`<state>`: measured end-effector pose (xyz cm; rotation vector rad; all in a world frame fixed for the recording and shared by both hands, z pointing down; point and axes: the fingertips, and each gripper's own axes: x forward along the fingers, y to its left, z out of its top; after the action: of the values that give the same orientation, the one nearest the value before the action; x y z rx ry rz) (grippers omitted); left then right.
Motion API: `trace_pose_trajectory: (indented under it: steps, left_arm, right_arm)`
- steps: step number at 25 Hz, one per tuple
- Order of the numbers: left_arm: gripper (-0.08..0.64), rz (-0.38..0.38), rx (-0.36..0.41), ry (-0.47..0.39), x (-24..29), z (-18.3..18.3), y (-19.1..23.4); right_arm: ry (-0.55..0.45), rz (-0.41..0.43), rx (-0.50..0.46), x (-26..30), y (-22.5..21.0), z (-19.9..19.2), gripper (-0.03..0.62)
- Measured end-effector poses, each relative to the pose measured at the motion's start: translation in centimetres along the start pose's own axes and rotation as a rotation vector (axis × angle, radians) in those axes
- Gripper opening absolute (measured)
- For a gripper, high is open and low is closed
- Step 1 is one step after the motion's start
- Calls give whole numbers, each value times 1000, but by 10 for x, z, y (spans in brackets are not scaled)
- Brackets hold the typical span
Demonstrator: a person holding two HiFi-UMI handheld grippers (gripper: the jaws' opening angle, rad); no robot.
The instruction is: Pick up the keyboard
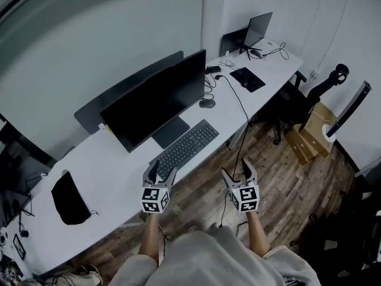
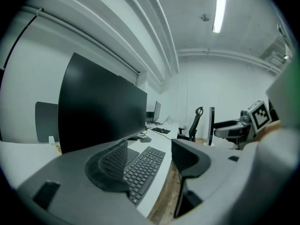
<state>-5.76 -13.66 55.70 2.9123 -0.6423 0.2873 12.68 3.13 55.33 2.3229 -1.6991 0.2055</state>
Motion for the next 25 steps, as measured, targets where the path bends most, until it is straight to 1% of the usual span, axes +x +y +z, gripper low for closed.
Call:
trace_pose_trajectory:
  steps: [6, 11, 16, 25]
  left_arm:
    - [290, -10, 0, 14, 15, -3, 5]
    - [291, -34, 7, 28, 27, -6, -2]
    - [290, -43, 1, 39, 43, -10, -1]
    - [290, -31, 2, 65, 94, -9, 16]
  right_arm:
    - [7, -18, 14, 11, -8, -4, 345]
    - [14, -37, 28, 10, -17, -10, 345]
    - [26, -47, 42, 22, -26, -17, 345]
    - [50, -29, 62, 73, -48, -25, 345]
